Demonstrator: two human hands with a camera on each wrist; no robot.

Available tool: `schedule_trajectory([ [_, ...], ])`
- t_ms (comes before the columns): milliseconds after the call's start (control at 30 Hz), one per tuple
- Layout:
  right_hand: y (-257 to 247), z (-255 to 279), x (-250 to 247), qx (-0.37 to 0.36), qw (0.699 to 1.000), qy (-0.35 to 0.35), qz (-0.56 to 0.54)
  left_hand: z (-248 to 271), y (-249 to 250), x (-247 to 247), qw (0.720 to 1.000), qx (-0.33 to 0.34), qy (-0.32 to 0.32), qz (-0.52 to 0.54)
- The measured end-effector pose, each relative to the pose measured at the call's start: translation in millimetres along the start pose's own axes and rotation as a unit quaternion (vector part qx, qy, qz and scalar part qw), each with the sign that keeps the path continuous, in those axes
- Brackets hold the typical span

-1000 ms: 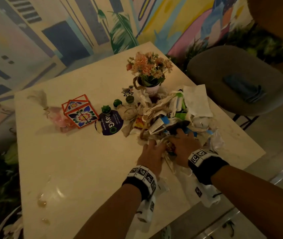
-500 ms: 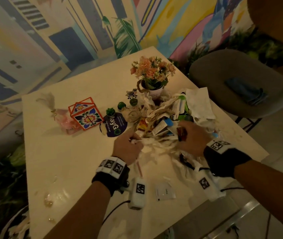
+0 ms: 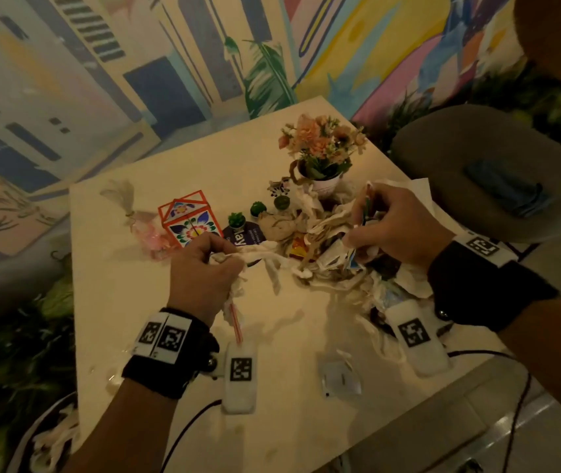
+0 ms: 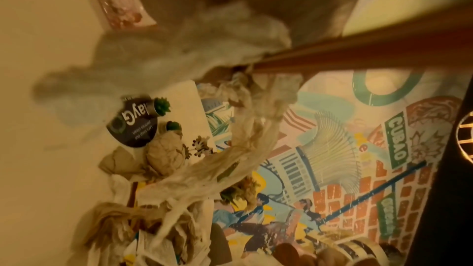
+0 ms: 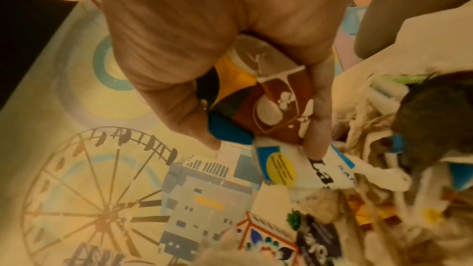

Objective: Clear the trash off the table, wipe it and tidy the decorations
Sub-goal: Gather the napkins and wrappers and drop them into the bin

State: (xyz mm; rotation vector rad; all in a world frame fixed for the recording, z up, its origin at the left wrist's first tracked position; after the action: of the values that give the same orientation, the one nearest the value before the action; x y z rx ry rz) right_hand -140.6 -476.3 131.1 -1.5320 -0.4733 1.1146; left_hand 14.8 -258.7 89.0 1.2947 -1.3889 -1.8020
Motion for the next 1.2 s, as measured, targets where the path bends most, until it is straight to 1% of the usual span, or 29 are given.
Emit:
schedule_trajectory([
  [100, -20, -2, 9, -0.018, 0.998, 0.005, -0.052, 6, -14, -33, 0.999, -0.010, 0.040, 0.014],
  [167, -43, -6, 19, -0.041, 0.996, -0.007, -0.073, 11, -22, -57, 0.998, -0.012, 0.061, 0.017],
  [267, -83, -10, 48, -0.086, 0.992, -0.042, -0.083, 15, -37, -102, 0.995, -0.019, 0.094, 0.023],
  [333, -104, -13, 79, -0.105, 0.987, -0.078, -0.094, 16, -49, -139, 0.992, -0.021, 0.116, 0.033],
  [433, -129, -11, 141, -0.121, 0.981, -0.126, -0.087, 17, -74, -202, 0.987, -0.025, 0.157, 0.005],
  [567, -146, 0, 246, -0.108, 0.973, -0.184, -0.090, 17, -120, -294, 0.980, -0.035, 0.189, -0.051],
  [667, -157, 7, 334, -0.102, 0.969, -0.217, -0.058, 12, -169, -360, 0.974, -0.052, 0.192, -0.108],
  [733, -159, 9, 396, -0.086, 0.969, -0.229, -0.038, 7, -207, -397, 0.971, -0.075, 0.179, -0.138],
  [867, -147, 12, 518, -0.049, 0.967, -0.251, 0.014, 5, -289, -442, 0.969, -0.141, 0.113, -0.168],
  [933, -131, 14, 574, -0.016, 0.961, -0.275, 0.032, 8, -326, -456, 0.967, -0.166, 0.084, -0.175],
  [1000, -108, 17, 624, 0.026, 0.952, -0.300, 0.055, 11, -362, -467, 0.964, -0.175, 0.062, -0.188],
  [1067, -83, 19, 662, 0.064, 0.946, -0.310, 0.070, 14, -398, -472, 0.961, -0.196, 0.049, -0.188],
  [1200, -16, 16, 711, 0.152, 0.942, -0.291, 0.075, 22, -470, -467, 0.950, -0.242, 0.027, -0.197],
])
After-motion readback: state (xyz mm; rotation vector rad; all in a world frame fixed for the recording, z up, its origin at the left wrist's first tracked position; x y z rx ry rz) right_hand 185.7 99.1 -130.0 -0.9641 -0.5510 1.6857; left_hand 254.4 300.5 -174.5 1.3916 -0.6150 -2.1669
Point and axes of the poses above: each hand's wrist, its own z-axis away from the middle knuckle, its own x-axis out of the palm, y = z × x, the point moved 9 cm from there along -z, towards the middle knuckle, and after that the axes turned 1 degree about -x, right-handed, at the moved point
